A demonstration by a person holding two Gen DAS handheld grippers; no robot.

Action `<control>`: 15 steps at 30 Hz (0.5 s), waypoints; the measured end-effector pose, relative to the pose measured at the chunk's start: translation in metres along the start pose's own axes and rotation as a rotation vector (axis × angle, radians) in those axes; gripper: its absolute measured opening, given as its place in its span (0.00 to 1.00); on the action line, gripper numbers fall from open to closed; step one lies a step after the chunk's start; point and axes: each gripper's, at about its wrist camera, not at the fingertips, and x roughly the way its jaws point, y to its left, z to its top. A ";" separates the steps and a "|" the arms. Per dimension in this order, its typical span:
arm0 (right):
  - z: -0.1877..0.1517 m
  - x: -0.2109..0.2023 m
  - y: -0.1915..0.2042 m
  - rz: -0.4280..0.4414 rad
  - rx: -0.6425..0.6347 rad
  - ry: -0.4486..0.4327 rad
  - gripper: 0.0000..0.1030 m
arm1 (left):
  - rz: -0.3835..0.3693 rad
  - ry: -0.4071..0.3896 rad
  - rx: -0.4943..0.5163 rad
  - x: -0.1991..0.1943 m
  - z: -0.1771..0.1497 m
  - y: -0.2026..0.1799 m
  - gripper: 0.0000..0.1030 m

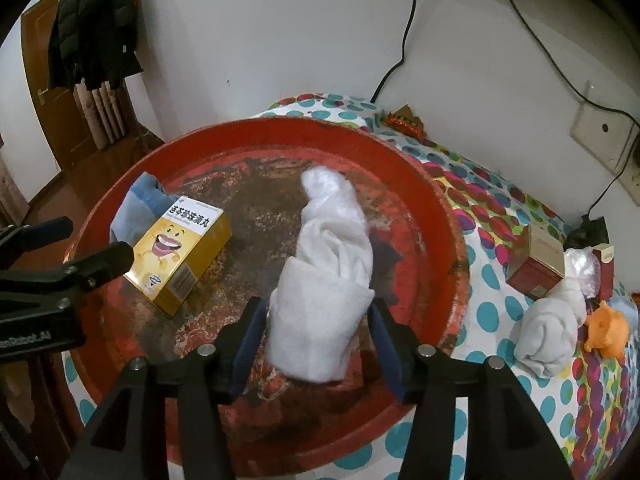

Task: Organize objects
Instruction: 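Lower the white sock onto the tray and open the right gripper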

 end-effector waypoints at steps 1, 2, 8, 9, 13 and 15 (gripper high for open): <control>-0.003 -0.004 -0.004 0.001 0.004 -0.005 0.57 | 0.002 -0.001 0.002 0.000 0.000 -0.001 0.95; -0.007 -0.007 -0.008 0.003 0.008 -0.008 0.57 | 0.004 -0.001 0.004 0.000 0.000 -0.001 0.95; -0.015 -0.034 -0.025 0.002 0.018 -0.038 0.58 | 0.008 -0.005 0.024 -0.001 -0.002 -0.005 0.95; -0.027 -0.044 -0.045 0.005 0.022 -0.040 0.58 | 0.010 -0.004 0.030 -0.001 -0.002 -0.006 0.95; -0.016 -0.041 -0.047 -0.002 0.042 -0.048 0.58 | 0.020 -0.006 0.075 -0.001 -0.004 -0.015 0.95; -0.008 -0.037 -0.047 -0.011 0.060 -0.052 0.58 | 0.021 -0.014 0.095 -0.003 -0.005 -0.020 0.95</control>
